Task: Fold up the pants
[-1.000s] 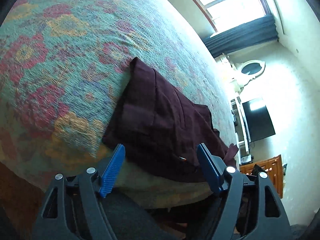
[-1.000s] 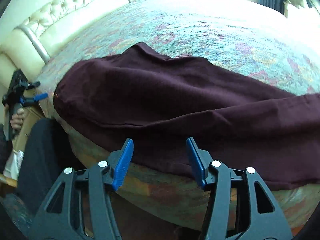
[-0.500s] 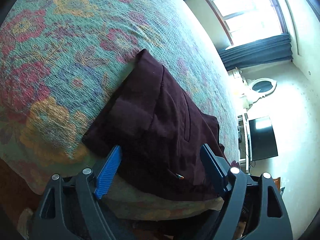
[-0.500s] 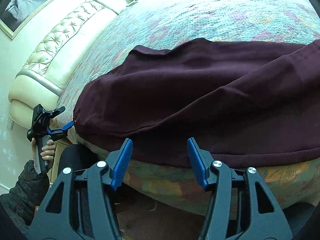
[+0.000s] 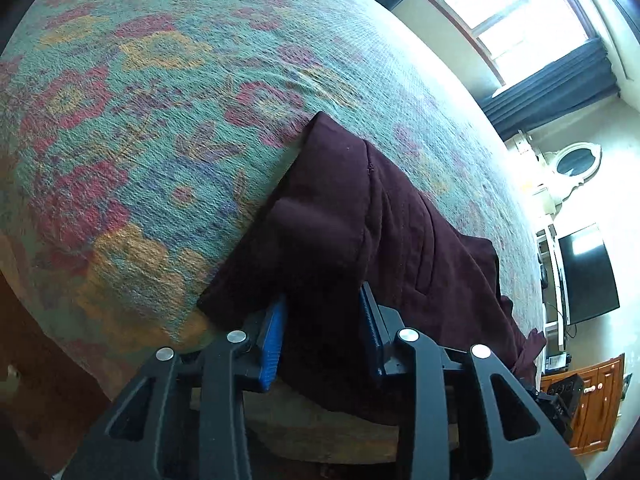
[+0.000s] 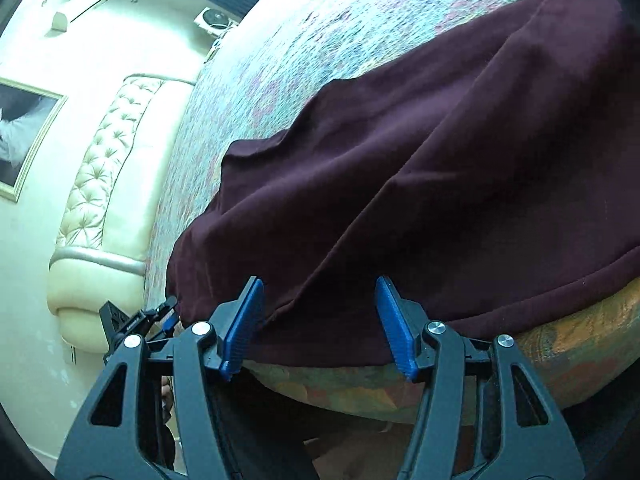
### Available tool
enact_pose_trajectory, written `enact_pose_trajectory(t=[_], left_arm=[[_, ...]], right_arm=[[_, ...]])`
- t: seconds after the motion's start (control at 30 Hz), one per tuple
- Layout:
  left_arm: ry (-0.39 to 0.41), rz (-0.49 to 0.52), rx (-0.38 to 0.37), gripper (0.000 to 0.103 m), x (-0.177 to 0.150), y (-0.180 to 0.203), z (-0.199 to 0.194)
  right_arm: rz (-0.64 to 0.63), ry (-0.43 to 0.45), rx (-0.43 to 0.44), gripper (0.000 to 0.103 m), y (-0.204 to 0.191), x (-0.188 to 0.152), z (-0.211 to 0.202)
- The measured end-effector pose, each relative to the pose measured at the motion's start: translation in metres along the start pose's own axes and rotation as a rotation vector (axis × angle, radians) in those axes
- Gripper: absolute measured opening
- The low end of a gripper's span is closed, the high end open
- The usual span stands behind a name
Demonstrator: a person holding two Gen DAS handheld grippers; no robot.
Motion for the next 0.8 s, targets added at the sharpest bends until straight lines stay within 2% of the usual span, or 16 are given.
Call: enact_pose_trajectory(t=[0.07,0.13,0.17,0.2,0.23,0.27,0.37,0.57,0.63,0.7,0.8], left_arm=[[0.000,-0.014,0.002,0.031,0.001,0.002,0.001],[0.009,-0.017,0.010,0.030,0.001,0.001,0.000],[0.017,-0.016,0.013,0.029,0.002,0.002,-0.002],[0.027,-0.012,0.015,0.029,0.004,0.002,-0.005],[0.041,-0.005,0.017,0.028,0.005,0.003,-0.010],[0.052,0.003,0.018,0.028,0.005,0.004,-0.013],[0.071,0.023,0.025,0.028,0.000,0.002,-0.023],[0.036,0.022,0.036,0.028,-0.007,-0.018,-0.007],[0.036,0.055,0.045,0.028,-0.007,-0.013,-0.008],[0.037,0.107,0.054,0.030,-0.010,-0.009,-0.012],[0.070,0.214,0.104,0.032,-0.017,-0.001,-0.024]], right_arm=[[0.012,0.010,-0.025,0.058,0.002,0.002,0.002],[0.012,0.017,-0.073,0.047,0.003,0.004,0.002],[0.009,0.017,-0.084,0.030,0.003,0.004,0.001],[0.007,0.014,-0.068,0.023,0.000,0.004,0.000],[0.005,0.015,-0.069,0.010,-0.001,0.003,-0.002],[-0.003,0.016,-0.075,0.005,-0.003,0.002,-0.005],[-0.015,0.011,-0.082,0.005,-0.004,-0.006,-0.013],[0.033,-0.027,-0.062,0.003,0.018,-0.027,-0.002],[0.022,-0.041,-0.059,0.004,0.016,-0.025,-0.005],[0.010,-0.047,-0.058,0.011,0.013,-0.022,-0.014],[-0.023,-0.030,-0.085,0.012,0.013,-0.010,-0.039]])
Point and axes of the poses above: each gripper's, at about its wrist camera, not at the fingertips, and z roughly the way its jaws point, y to its right, x to its top, the point moved 9 cm from there along z, roughly the way its jaws point, and after that the axes turned 15 degrees about -z, right-handed, at the moved point
